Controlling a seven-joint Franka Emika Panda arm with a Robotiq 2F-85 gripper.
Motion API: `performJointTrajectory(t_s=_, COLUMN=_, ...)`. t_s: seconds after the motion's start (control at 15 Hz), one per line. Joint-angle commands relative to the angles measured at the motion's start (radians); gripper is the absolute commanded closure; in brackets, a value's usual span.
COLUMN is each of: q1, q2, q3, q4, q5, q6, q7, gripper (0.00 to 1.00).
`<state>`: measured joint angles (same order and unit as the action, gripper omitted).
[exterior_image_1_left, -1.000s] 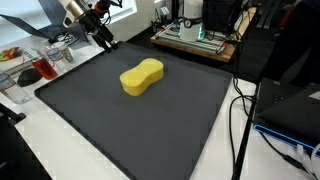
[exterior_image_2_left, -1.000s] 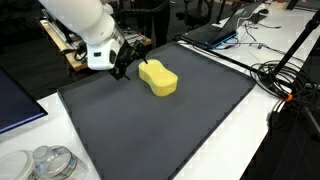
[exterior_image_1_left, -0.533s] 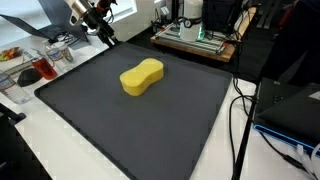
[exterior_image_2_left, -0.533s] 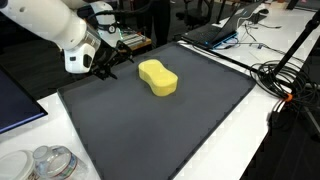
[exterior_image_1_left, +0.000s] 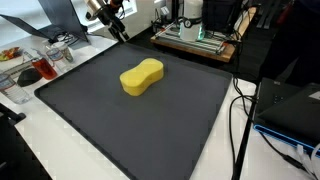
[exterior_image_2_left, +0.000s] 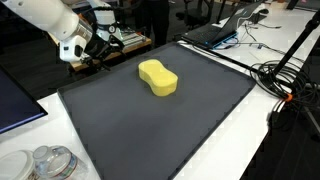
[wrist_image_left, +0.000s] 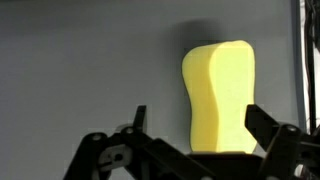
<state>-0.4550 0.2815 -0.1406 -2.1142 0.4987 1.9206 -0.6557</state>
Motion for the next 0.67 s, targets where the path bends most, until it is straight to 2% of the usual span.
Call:
performJointTrajectory(t_s=0.0, q1=0.014, q2=-0.157, q3=-0.054, q4=-0.197, q5=0.059, q6=0.069, q7=0.0, gripper=0.0)
performJointTrajectory(t_s=0.27, q1=0.041, q2=-0.293, q3=-0.091, q4=-0.346, q5=0.076, q6=0.144, q7=-0.007, gripper=0.0)
performJointTrajectory(t_s=0.47, q1=0.088, q2=-0.406, q3=-0.092, q4=-0.439, q5=0.032, q6=0.223, q7=0.008, gripper=0.0)
performJointTrajectory(t_s=0.53, q1=0.082, q2=-0.296, q3=-0.115, q4=-0.345, q5=0.042, q6=0.163, q7=0.002, gripper=0.0)
performJointTrajectory(t_s=0.6, q1=0.099, q2=-0.329, q3=-0.116, q4=-0.373, q5=0.04, q6=0.184, q7=0.004, gripper=0.0)
